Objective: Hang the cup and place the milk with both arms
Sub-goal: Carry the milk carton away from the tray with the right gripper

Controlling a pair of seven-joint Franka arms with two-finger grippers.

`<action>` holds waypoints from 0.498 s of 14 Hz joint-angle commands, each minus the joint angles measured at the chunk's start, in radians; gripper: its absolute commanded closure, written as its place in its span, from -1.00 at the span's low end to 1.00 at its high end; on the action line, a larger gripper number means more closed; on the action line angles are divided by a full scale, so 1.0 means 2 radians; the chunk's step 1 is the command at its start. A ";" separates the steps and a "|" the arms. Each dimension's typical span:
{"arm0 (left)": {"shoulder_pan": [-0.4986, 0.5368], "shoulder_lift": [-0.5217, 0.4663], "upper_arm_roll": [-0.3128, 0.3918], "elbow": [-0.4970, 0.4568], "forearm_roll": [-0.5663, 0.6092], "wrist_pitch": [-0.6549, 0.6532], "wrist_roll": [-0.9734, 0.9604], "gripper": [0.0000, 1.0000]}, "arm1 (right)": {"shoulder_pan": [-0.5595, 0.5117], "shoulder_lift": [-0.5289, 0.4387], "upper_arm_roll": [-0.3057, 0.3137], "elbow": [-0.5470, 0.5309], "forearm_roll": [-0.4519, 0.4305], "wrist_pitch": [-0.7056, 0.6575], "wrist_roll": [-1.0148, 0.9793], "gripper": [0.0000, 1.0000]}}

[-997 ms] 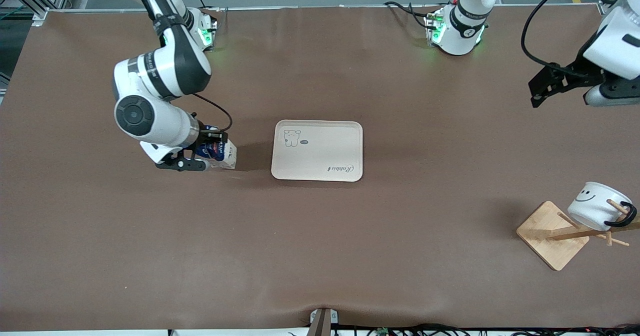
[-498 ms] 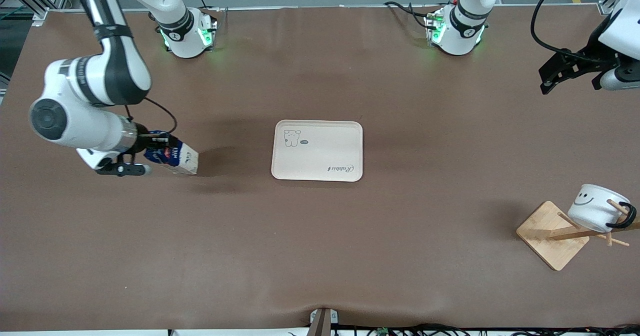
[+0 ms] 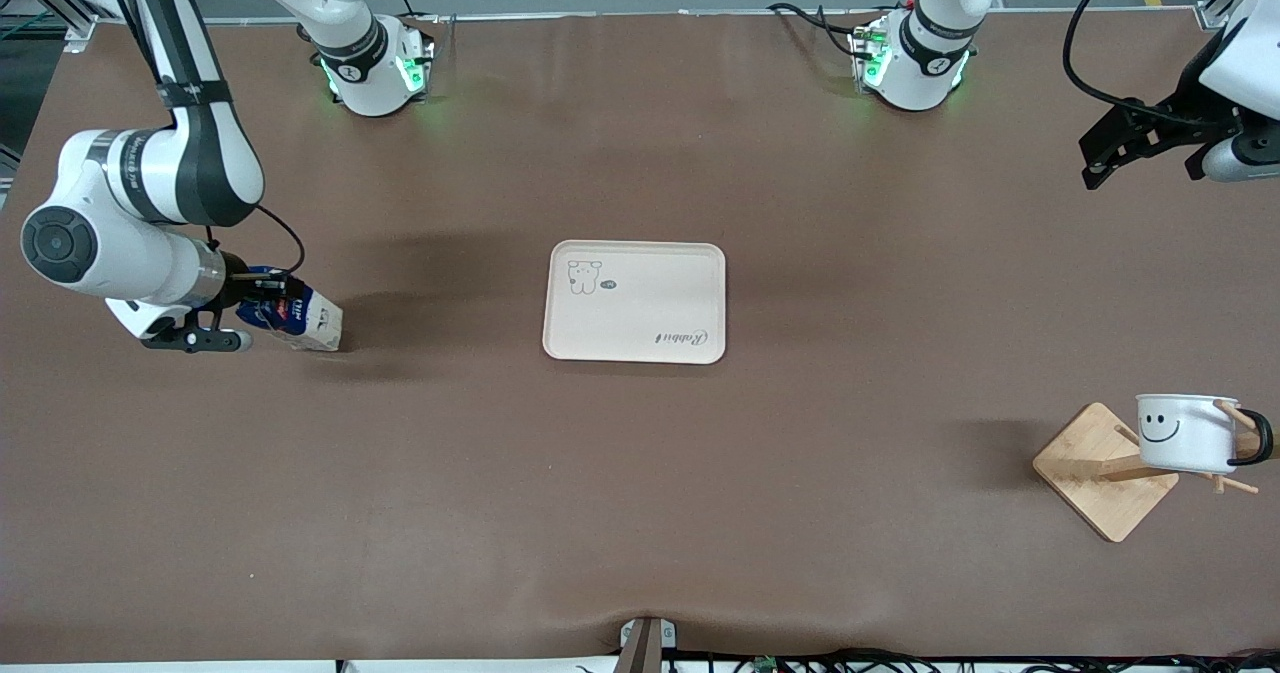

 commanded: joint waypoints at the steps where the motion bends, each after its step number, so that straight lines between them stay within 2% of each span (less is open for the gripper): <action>1: -0.001 -0.002 0.003 0.003 -0.001 -0.003 0.005 -1.00 | -0.024 -0.019 0.009 -0.022 -0.012 0.014 -0.033 1.00; 7: -0.001 0.010 0.003 0.008 0.000 -0.003 0.005 -1.00 | -0.030 -0.016 0.009 -0.025 -0.012 0.011 -0.037 1.00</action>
